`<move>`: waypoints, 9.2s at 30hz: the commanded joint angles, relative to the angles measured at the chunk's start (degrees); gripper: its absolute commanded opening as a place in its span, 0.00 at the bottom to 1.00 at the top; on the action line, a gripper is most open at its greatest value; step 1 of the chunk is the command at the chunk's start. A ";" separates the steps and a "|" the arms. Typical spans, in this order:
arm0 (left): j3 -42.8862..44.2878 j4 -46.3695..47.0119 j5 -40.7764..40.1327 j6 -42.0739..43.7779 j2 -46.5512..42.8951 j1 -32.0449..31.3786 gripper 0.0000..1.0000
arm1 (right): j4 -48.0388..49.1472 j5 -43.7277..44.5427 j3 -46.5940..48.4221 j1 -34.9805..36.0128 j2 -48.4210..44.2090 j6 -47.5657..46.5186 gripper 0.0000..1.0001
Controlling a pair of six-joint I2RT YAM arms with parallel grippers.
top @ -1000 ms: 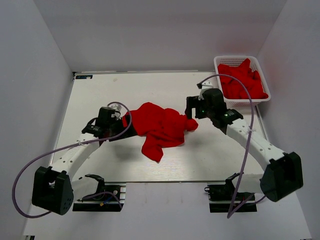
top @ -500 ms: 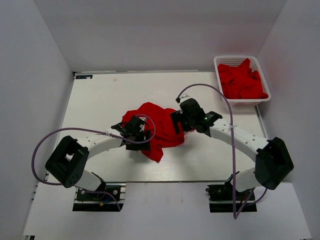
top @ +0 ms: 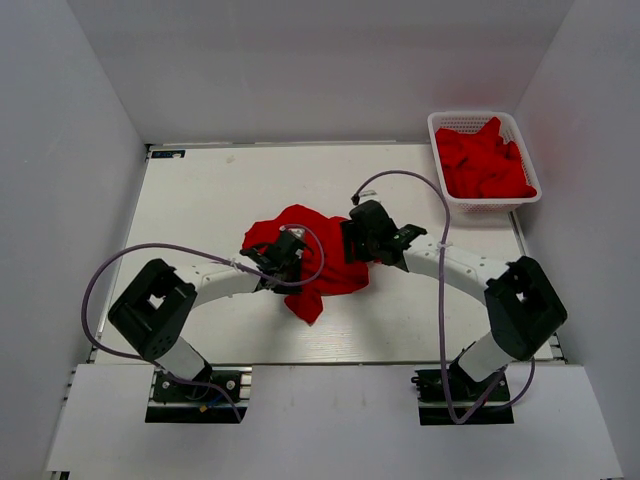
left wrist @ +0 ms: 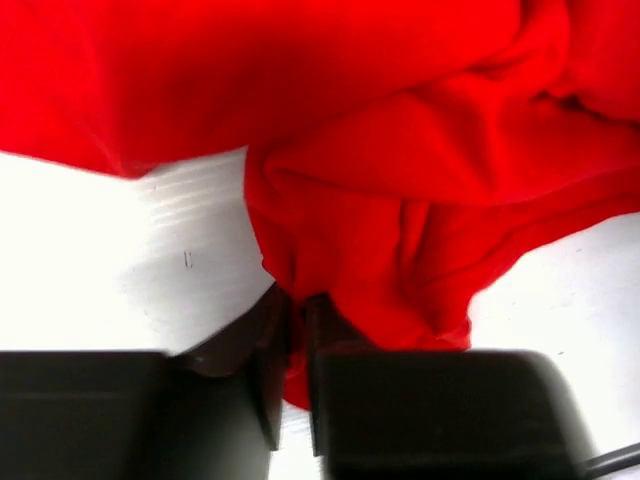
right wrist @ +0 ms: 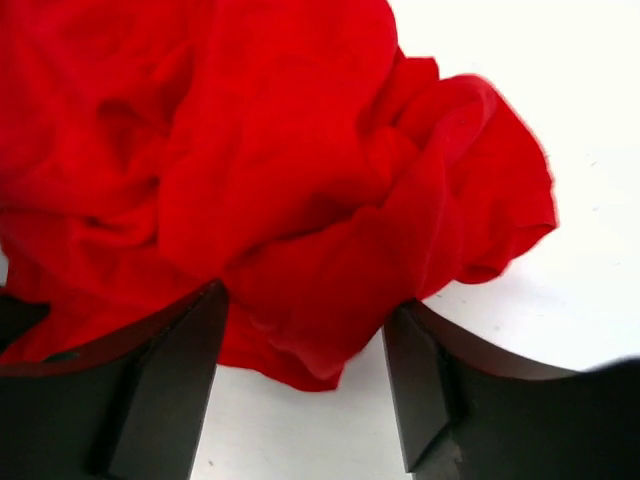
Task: Fold and stack the t-shirts
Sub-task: Flatten out the tshirt, then grap the side of the flattened tshirt closest away from the robot with both arms
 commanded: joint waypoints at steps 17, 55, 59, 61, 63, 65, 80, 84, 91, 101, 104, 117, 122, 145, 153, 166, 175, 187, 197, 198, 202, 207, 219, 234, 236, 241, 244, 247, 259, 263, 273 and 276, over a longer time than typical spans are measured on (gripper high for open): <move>17.36 -21.12 -29.38 -1.44 -18.31 0.25 0.00 | -0.54 28.47 2.46 -4.10 -13.77 8.38 0.00; 79.27 -10.42 -41.28 38.30 1.47 6.04 0.00 | 14.68 17.59 52.53 -11.41 -0.85 -31.72 0.00; 59.95 -9.10 -38.30 30.16 -7.49 6.05 0.00 | 10.98 17.50 35.97 -11.41 -11.55 -27.33 0.00; 47.91 -10.41 -36.45 25.48 -10.57 6.58 0.00 | 9.93 16.02 23.74 -11.23 -17.00 -19.96 0.00; 36.48 -11.74 -33.20 18.39 -14.62 6.58 0.00 | 9.75 11.54 7.47 -11.15 -23.51 -11.98 0.00; 27.01 -14.54 -30.91 12.48 -16.38 6.58 0.00 | 8.52 1.26 -1.78 -10.88 -26.86 -6.35 0.00; 13.15 -25.63 -26.25 -5.22 -17.80 6.58 1.00 | -0.88 -2.55 -12.74 -10.79 -26.18 1.69 0.90; 18.15 -24.31 -28.70 -3.19 -11.31 6.58 1.00 | -3.96 2.63 -9.14 -11.06 -21.71 1.33 0.90; 28.61 -17.28 -21.87 2.34 5.92 12.02 1.00 | -5.63 7.03 -4.57 -11.85 -10.55 5.79 0.90; 39.78 -15.88 -14.05 4.72 27.01 19.84 1.00 | -9.06 9.94 -4.21 -17.29 -4.74 7.49 0.90; 36.99 -15.08 -12.02 4.72 27.56 21.25 1.00 | -9.59 9.50 -4.38 -18.79 -3.41 7.31 0.89; 23.89 -13.06 -14.38 0.06 21.76 26.17 1.00 | -6.08 2.92 -10.18 -23.01 -2.53 3.80 0.66; 20.71 -12.27 -14.38 -0.46 19.38 27.23 1.00 | -2.47 -1.57 -10.45 -23.36 -2.53 2.74 0.13; 14.03 -13.14 -12.54 -1.52 11.30 27.76 1.00 | -25.50 -3.69 -20.31 -22.92 -36.99 13.12 0.72; 14.56 -13.14 -10.17 0.76 8.84 27.06 1.00 | -8.37 -14.22 -14.50 -20.99 -23.64 -0.24 0.73; 13.42 -13.14 -10.17 1.82 7.61 27.58 1.00 | -3.61 -10.52 -8.69 -19.76 -3.42 -0.69 0.74; 13.42 -12.62 -10.17 2.34 7.08 27.58 1.00 | -0.81 -18.70 -12.20 -19.41 -3.50 -2.35 0.58; 13.42 -12.62 -10.17 2.34 7.08 27.58 1.00 | -10.62 -24.41 -17.72 -18.80 -22.71 -1.67 0.00; 12.80 -13.23 -11.31 1.29 7.08 27.58 1.00 | -30.03 -43.84 -36.55 -18.27 -64.66 17.86 0.33; 12.80 -13.23 -11.31 1.29 7.60 27.58 1.00 | -31.46 -43.93 -36.12 -18.35 -65.28 17.42 0.36; 12.80 -13.23 -11.31 0.76 7.61 27.58 1.00 | -34.37 -43.49 -31.12 -18.27 -61.96 12.50 0.55; 14.11 -14.54 -11.83 1.38 5.94 26.97 1.00 | -28.86 -36.92 -24.00 -18.27 -52.73 5.74 0.68; 20.18 -17.01 -12.45 4.89 0.14 26.97 1.00 | -11.35 -17.84 -15.38 -15.37 -22.36 3.70 0.74; -5.82 -37.39 -18.33 -23.13 -22.97 28.20 1.00 | -8.01 -2.98 -0.78 -7.10 -0.51 10.82 0.74; -8.20 -37.50 -19.57 -25.86 -25.69 28.20 1.00 | -6.78 -3.33 -1.48 -6.75 -0.69 10.74 0.74; -9.35 -34.33 -22.72 -26.40 -25.45 29.25 1.00 | -6.25 -3.42 -1.75 -6.49 -1.39 10.38 0.74; -9.87 -31.70 -24.04 -27.01 -24.22 30.30 1.00 | -5.90 -3.33 -1.84 -6.31 -1.04 9.86 0.74; -11.54 -27.65 -24.84 -26.40 -20.97 31.01 0.88 | -5.99 -2.72 -1.57 -6.14 -0.34 9.95 0.74; -12.77 -22.11 -19.84 -22.09 -13.06 32.86 0.16 | -5.20 -3.15 -0.16 -4.91 3.62 11.53 0.75; -11.72 -21.49 -16.15 -20.07 -11.20 32.86 0.00 | -4.67 -3.59 -1.74 -4.20 2.74 11.09 0.72; -12.25 -20.87 -15.79 -18.93 -14.01 32.86 0.00 | 0.43 -8.43 -3.16 -3.41 3.53 3.44 0.71; -11.63 -21.41 -16.41 -17.88 -14.54 32.86 0.00 | 0.26 -8.25 -2.54 -3.15 4.84 3.09 0.63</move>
